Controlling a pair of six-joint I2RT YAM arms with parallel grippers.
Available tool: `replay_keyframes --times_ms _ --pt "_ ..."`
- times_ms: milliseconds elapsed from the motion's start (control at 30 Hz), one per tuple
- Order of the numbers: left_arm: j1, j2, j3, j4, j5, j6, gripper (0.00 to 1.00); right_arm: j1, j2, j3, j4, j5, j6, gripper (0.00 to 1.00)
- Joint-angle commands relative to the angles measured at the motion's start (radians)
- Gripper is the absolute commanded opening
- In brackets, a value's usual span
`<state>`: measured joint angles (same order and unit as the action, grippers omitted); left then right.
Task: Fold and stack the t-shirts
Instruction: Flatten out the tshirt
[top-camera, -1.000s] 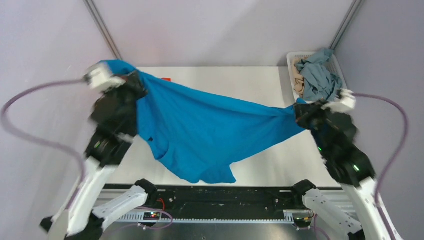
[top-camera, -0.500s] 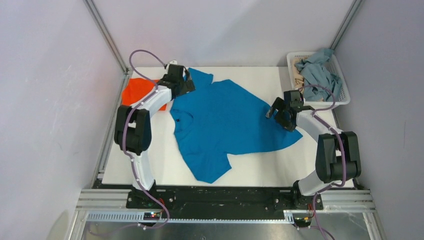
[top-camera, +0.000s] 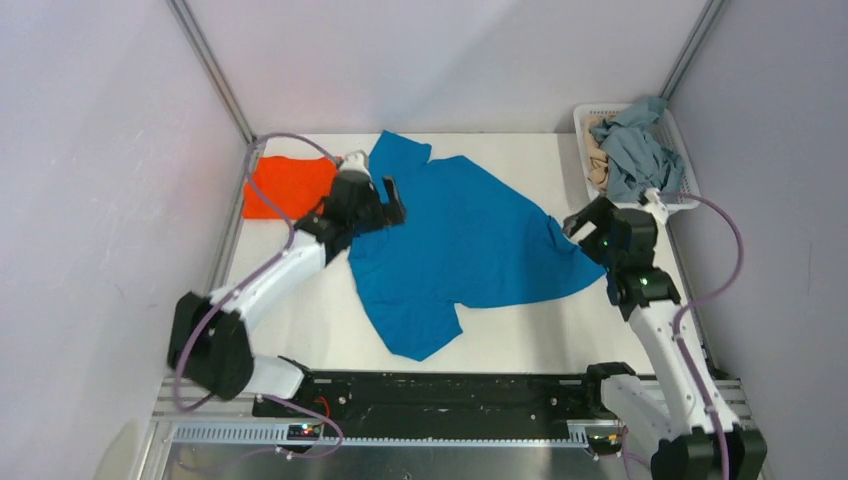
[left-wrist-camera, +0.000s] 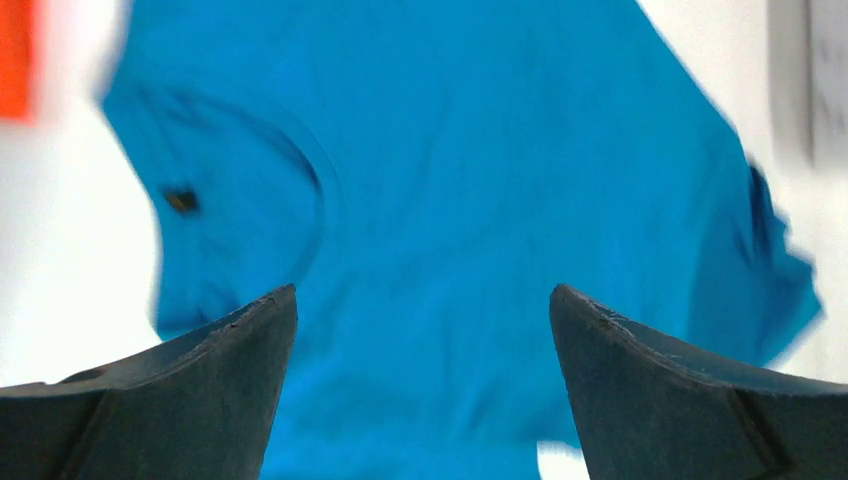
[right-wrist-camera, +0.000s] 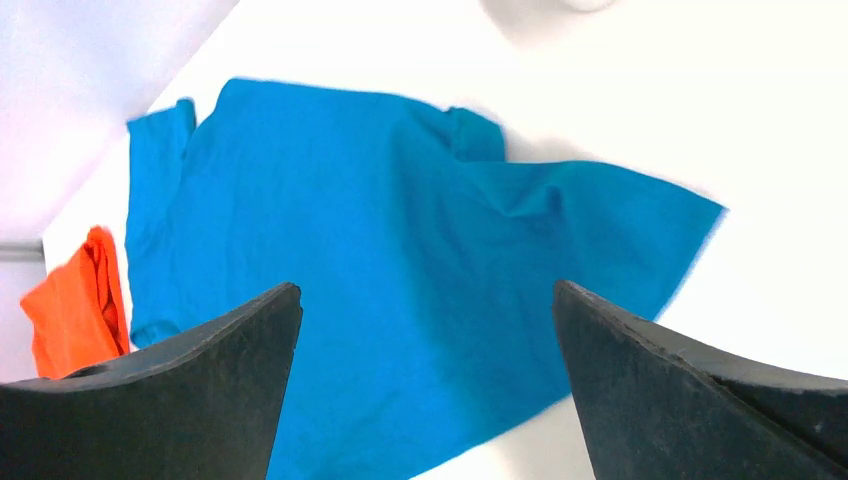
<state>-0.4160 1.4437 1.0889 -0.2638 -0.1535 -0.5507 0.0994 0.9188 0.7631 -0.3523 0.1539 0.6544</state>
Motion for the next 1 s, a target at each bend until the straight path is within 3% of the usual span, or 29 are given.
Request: replay_keyframes --times_ms 0,100,333,467,667,800,867,933,967 --pt "-0.181 -0.224 -0.187 -0.009 0.008 -0.024 1.0 -0.077 -0.139 -0.077 -0.106 0.001 0.032 1.0" --pt "-0.395 -0.305 -0.298 -0.028 0.013 -0.03 1.0 -0.09 -0.182 -0.087 -0.192 -0.003 -0.013 1.0" --pt "-0.775 -0.267 -0.379 -0.12 -0.026 -0.106 1.0 -0.141 -0.192 -0.087 -0.299 -0.01 -0.018 0.99" --pt "-0.85 -0.186 -0.376 -0.153 -0.057 -0.137 0.98 -0.144 -0.195 -0.087 -0.315 -0.028 -0.021 0.99" --pt "-0.862 0.002 -0.335 -0.178 -0.07 -0.151 0.87 -0.145 -0.203 -0.088 -0.326 -0.025 -0.029 0.99" --pt "-0.861 0.087 -0.322 -0.203 -0.108 -0.161 0.74 -0.147 -0.205 -0.087 -0.326 -0.026 -0.033 1.0" --pt "-0.858 0.115 -0.322 -0.235 -0.161 -0.185 0.59 -0.148 -0.204 -0.087 -0.325 -0.025 -0.034 0.99" --pt "-0.854 0.135 -0.322 -0.276 -0.232 -0.22 0.31 -0.148 -0.204 -0.087 -0.326 -0.025 -0.031 0.99" --pt "-0.848 0.139 -0.323 -0.303 -0.254 -0.247 0.24 -0.148 -0.204 -0.087 -0.326 -0.024 -0.03 0.99"
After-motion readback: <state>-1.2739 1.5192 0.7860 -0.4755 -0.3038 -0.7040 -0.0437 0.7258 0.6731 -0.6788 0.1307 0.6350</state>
